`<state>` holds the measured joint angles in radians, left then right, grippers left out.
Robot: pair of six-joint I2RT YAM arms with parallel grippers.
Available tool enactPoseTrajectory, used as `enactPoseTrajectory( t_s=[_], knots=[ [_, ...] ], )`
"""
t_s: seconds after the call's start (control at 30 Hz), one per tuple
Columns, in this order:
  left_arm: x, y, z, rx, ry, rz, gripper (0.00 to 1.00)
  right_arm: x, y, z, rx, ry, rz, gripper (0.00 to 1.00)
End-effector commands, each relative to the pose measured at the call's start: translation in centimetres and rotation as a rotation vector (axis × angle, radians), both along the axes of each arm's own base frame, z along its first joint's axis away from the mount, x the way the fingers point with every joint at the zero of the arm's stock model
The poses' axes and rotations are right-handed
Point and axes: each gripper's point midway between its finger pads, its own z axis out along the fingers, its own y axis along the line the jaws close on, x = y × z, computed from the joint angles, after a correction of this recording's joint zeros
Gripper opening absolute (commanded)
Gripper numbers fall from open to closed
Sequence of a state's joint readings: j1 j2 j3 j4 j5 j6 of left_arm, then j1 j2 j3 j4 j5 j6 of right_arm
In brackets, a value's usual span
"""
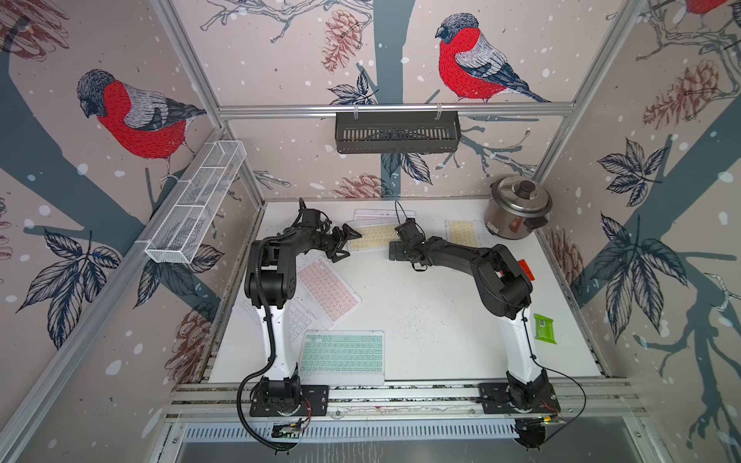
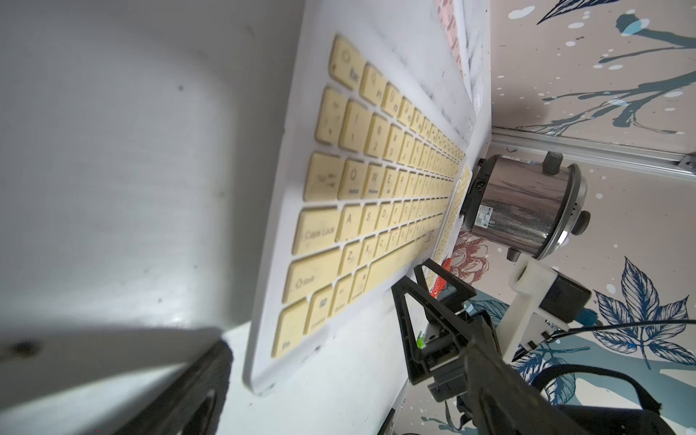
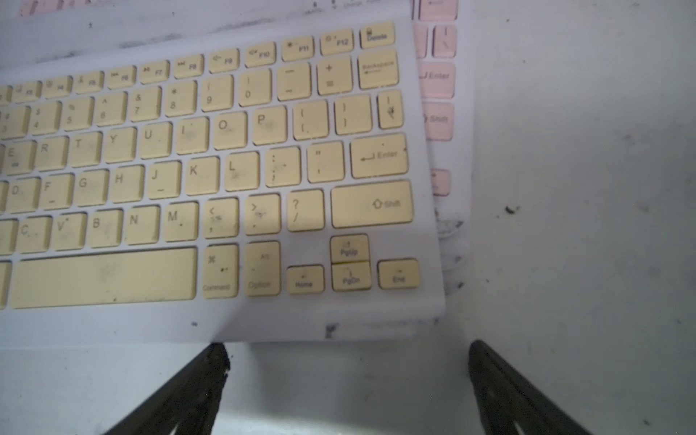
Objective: Stack the numeric keypads
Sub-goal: Adjust the numeric keypads at the center of the board.
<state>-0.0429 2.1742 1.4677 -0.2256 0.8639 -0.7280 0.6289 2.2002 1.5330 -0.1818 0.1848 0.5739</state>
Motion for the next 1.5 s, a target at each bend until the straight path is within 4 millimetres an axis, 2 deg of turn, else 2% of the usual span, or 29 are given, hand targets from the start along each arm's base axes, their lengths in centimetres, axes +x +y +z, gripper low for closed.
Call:
enactPoseTrajectory(
  t_s=[0.0, 0.17, 0.4, 0.8, 0.9, 1.07, 1.3, 1.47],
  knots=[
    [0.8, 0.5, -0.6, 0.033, 0.024, 0.033, 0.96, -1.7, -0.3, -2.2, 0.038, 0.140, -0.003, 1.00],
    [2.6, 0.0, 0.4, 0.031, 0.002, 0.032, 0.96, -0.8, 0.1, -2.0, 0.076, 0.150, 0.005, 1.00],
    [4.9, -0.2, 1.0, 0.038, -0.015, 0.038, 0.96, -1.0, 1.0, -2.1, 0.112, 0.172, 0.023, 1.00],
    [7.6, -0.3, 2.6, 0.047, -0.053, 0.035, 0.96, -5.7, 3.8, -2.1, 0.082, 0.201, 0.082, 1.00],
    [7.0, -0.2, 2.8, 0.060, -0.053, 0.027, 0.96, -6.3, 4.7, -1.7, 0.057, 0.183, 0.096, 1.00],
    [5.1, 1.1, 1.9, 0.076, -0.030, 0.033, 0.96, -6.0, 7.2, -2.1, 0.035, 0.184, 0.116, 1.00],
    [1.4, 3.9, 2.3, 0.059, -0.021, 0.075, 0.96, -3.9, 9.8, -3.0, 0.022, 0.178, 0.058, 1.00],
    [-0.6, 4.5, 2.2, 0.063, -0.013, 0.071, 0.96, -2.7, 11.5, -3.3, 0.054, 0.190, -0.004, 1.00]
  ],
)
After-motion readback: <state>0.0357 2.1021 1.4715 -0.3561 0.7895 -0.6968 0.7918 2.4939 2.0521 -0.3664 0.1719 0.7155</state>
